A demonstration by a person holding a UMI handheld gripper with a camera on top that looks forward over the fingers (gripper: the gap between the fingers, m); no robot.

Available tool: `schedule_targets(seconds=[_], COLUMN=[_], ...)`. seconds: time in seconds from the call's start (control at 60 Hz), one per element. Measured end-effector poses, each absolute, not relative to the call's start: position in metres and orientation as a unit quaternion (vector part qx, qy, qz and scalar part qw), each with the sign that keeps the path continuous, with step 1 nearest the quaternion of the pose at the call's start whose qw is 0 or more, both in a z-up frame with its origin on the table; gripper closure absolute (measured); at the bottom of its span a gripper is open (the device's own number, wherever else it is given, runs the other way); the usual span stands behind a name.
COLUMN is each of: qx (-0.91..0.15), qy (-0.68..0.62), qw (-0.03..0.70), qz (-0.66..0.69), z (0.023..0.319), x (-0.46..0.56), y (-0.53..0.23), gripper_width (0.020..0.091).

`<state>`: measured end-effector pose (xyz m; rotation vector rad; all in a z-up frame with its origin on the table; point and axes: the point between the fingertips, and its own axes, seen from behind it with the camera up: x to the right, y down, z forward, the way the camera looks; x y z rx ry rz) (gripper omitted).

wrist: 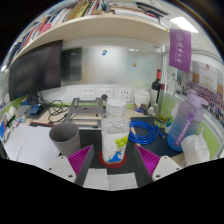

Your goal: Pour water

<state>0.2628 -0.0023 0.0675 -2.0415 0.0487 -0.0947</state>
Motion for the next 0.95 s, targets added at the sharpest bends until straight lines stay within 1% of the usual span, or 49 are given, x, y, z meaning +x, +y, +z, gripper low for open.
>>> schedule_targets(seconds=[0.083,0.183,0.317,0.45,0.583,0.95], qx=[-0.855,-0.853,-0.836,-0.820,-0.813,-0.819], qy=[0.032,0.051,0.062,0.074,0.079,0.095], qw=[0.514,0.516,0.539,0.560,0.569,0.560], qz=[-0.055,-0.062,-0.080,-0.091,-0.099,-0.082], z=[0.092,0.132,0.180,0.212,0.224,0.213], x=[0.257,0.245,0.233,0.232,0.229,0.212], y=[-0.030,-0.055,-0.077,-0.090,-0.095,-0.092], gripper_width=[0.0278,0.0272,0.0269,0.0268,0.0271,0.0273])
